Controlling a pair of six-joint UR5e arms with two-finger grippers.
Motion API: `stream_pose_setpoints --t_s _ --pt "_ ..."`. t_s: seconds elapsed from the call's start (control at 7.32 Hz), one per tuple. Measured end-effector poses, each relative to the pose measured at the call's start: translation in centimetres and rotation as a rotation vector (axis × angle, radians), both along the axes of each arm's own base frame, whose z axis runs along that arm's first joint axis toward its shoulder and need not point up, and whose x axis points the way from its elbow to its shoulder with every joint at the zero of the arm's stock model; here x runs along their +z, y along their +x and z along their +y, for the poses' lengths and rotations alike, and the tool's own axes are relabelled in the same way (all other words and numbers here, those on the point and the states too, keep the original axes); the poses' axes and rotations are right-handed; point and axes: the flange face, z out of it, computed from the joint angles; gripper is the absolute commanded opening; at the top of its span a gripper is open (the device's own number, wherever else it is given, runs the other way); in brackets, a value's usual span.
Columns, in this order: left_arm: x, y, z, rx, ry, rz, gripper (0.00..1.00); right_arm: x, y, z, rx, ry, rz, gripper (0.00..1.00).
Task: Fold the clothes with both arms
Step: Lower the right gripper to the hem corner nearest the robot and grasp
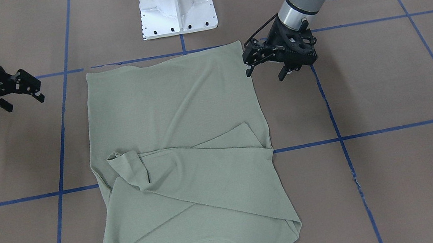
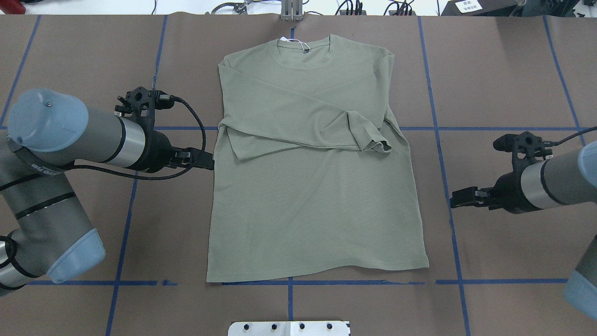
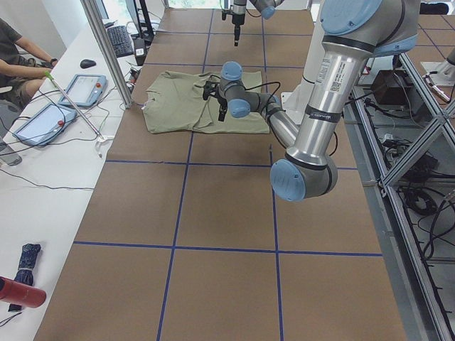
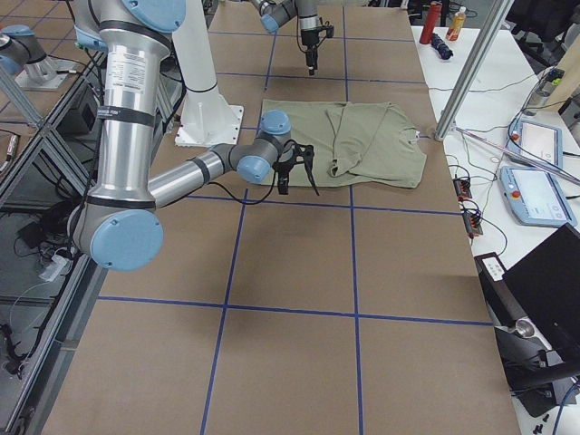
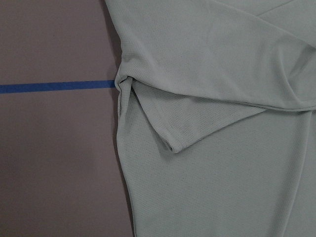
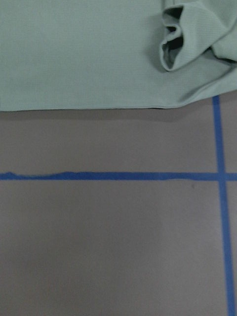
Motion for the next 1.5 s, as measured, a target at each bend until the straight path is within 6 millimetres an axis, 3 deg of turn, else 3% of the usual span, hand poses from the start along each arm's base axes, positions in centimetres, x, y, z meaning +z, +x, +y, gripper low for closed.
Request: stream_pose_setpoints --t_s 0.27,0.55,0.82,1.5 --pt "-0.1 -0.3 0.2 -0.003 0.003 0.001 1.0 -0.6 -4.9 3.6 -0.054 -0.014 0.013 1.0" --pt "-0.1 -0.3 0.3 -0.005 0.004 0.001 1.0 -3.0 -9.4 3.8 -0.085 -0.042 0.07 1.0" --pt "-0.1 -0.3 0.3 -0.005 0.004 0.001 1.0 -4.2 -11.0 3.4 -0.085 -0.05 0.106 1.0" --pt "-0.2 -0.3 0.3 -0.004 0.005 0.002 1.0 -1.3 -12.9 4.0 -0.099 -0.065 0.176 0.97"
